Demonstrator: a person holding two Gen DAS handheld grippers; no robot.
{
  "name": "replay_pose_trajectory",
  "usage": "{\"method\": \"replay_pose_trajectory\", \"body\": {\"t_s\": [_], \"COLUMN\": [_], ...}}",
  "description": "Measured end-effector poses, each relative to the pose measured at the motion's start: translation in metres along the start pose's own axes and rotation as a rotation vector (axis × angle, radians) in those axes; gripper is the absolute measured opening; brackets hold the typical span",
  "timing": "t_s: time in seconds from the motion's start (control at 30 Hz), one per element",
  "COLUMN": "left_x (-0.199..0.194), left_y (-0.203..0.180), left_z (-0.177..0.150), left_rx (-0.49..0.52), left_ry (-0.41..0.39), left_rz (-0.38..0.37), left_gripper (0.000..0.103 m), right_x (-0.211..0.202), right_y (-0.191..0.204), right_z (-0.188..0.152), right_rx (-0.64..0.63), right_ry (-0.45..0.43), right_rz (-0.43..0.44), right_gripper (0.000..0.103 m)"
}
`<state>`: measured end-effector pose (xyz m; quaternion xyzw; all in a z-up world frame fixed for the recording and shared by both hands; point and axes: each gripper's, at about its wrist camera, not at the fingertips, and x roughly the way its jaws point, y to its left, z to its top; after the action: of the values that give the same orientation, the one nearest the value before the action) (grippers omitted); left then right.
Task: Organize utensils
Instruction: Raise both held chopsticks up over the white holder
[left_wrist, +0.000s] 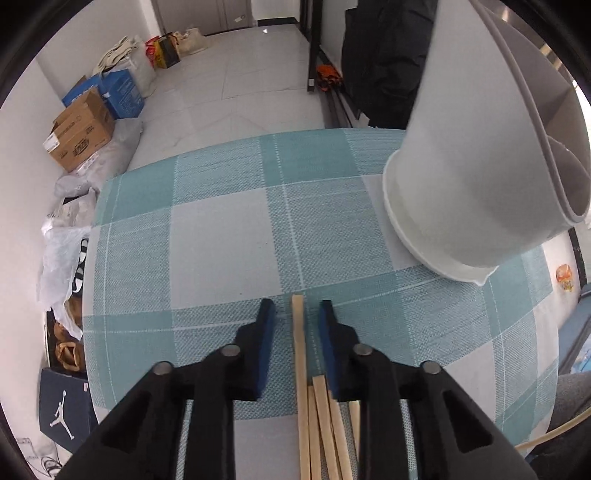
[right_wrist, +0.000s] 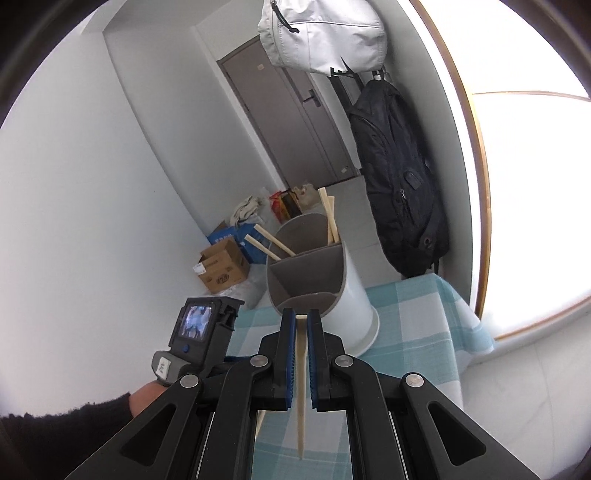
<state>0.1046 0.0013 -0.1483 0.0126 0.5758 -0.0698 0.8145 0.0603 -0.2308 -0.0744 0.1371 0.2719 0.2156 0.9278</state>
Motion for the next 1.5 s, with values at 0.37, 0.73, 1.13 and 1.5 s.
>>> {"method": "replay_pose_trajectory", "body": {"t_s": [0.37,0.73,1.13,1.5], "left_x": [-0.045,-0.14,-0.187,-0.236], "left_y": [0.02,0.017,0.017,-0.008], "left_z": [-0.014,-0.039,-0.026,0.055], "left_rx": [-0.132,-0.172,-0.232,-0.235], "left_ry": [-0.191,-0.517,-0.696,-0.849], "left_rz": [-0.052,-0.108,-0.204,-0.267], "left_gripper": [0.002,0.002,0.002,0.002], "right_x": [-0.001,0.0,-0.01,-0.017], "right_y": [0.005,0.02,0.053,0.057], "right_z": [-0.001,-0.005,0.031,0.125], "right_rx": [-0.013,-0.043,-0.097,-0.11], "right_ry": [-0.02,-0.038,-0.059,-0.102], "right_rz": [-0.012,-0.016,0.018,0.024], "right_gripper": [0.005,0.005,0.005,0.005]}}
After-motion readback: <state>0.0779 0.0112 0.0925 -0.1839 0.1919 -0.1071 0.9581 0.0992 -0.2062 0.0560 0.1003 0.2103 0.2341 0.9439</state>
